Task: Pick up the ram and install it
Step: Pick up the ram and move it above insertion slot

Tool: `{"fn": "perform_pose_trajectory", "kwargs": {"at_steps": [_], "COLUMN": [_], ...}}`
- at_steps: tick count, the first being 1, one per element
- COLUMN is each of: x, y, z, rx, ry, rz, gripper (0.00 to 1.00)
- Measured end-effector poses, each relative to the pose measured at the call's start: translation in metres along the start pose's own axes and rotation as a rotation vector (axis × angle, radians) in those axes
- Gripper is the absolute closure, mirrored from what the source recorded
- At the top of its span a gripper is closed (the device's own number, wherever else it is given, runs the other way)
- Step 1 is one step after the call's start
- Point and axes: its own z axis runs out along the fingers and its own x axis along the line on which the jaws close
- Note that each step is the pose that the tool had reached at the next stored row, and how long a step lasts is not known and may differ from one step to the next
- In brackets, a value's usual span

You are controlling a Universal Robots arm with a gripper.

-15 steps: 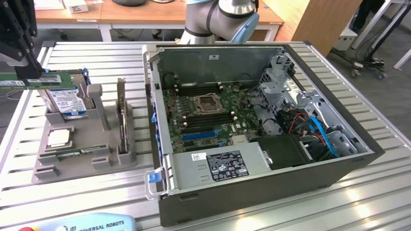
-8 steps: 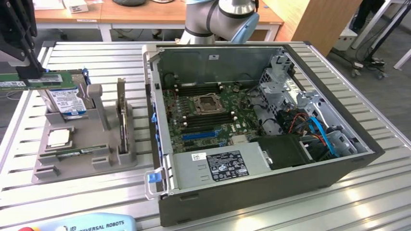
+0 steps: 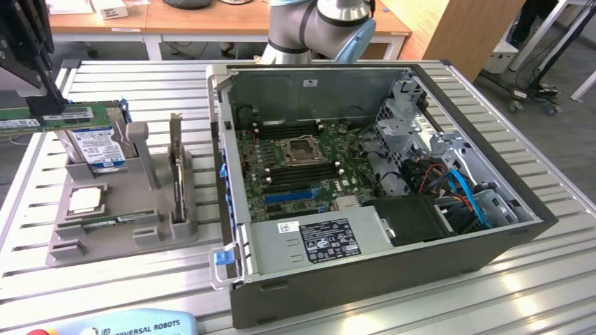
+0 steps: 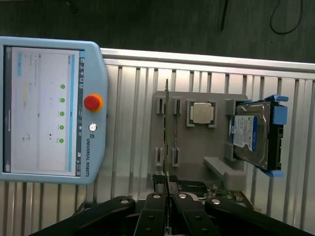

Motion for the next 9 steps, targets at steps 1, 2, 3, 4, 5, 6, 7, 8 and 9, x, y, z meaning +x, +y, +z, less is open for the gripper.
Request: {"fn": "perform_pose_trajectory", "kwargs": {"at_steps": [1,2,3,4,5,6,7,8,9], "x": [0.0000,0.0000,0.0000,0.0000,0.0000,0.0000,0.0000,0.0000,0.0000], "y": [0.0000,0.0000,-0.0001,-0.0001,-0.0001,-0.0001,-0.0001,-0.0001,-0.0002], "z": [0.0000,0.0000,0.0001,0.0000,0.0000,0.0000,0.0000,0.0001,0.0002], "rx": [-0.0001,0.0000,0.0001,0.0001,0.0001,0.0001,0.0001,0.0001,0.0002], "ry": [0.0002,0.0001,0.0001,0.0001,0.0001,0.0001,0.0001,0.0001,0.0000], "rz": [-0.003,-0.003,-0.004,-0.004,-0.004,-0.004,-0.004,-0.004,-0.004], "gripper": [0.88,0.88,0.88,0.88,0.88,0.88,0.88,0.88,0.88]}}
